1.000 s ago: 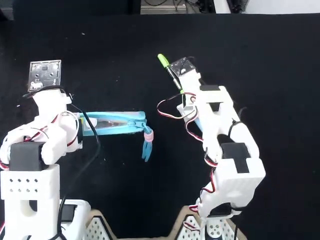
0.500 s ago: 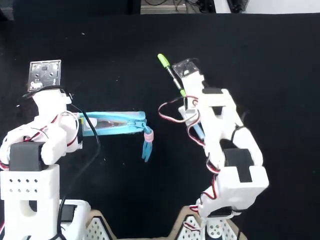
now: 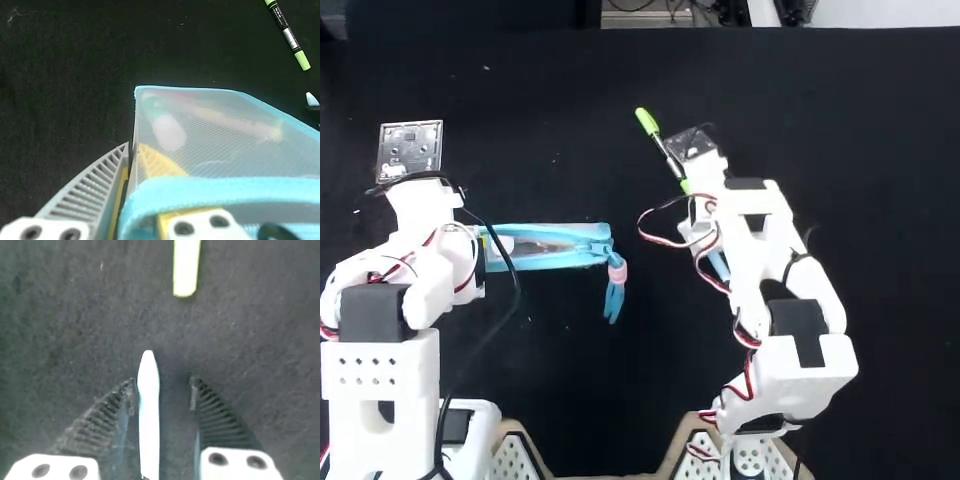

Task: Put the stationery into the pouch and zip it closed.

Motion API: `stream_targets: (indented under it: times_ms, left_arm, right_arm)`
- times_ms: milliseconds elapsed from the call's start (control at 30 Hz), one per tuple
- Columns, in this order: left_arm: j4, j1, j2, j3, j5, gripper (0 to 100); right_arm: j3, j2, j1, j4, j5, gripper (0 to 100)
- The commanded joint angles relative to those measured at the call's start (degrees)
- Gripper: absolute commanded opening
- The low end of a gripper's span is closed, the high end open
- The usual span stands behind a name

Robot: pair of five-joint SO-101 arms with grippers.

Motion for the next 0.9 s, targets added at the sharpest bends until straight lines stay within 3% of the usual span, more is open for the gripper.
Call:
stream_targets:
  times_ms: [0, 333, 633, 867]
  left_arm:
    - [-0.26, -0.31, 0.53, 2.15, 0.35, 3]
    - [-0.26, -0.31, 0.53, 2.24, 0.35, 3]
    - [-0.26, -0.66, 0.53, 2.15, 0.35, 3]
    - [-0.26, -0.66, 0.53, 2.15, 0.35, 3]
  right_arm:
    - [-4.79, 0.84, -1.76, 0.62, -0.35, 15.9]
    - [-18.07, 12.7, -0.62, 10.29, 0.0, 15.5]
    - [-17.71, 12.35, -0.53, 15.12, 0.09, 15.5]
    - [-12.88, 8.75, -0.62, 11.08, 5.54, 15.5]
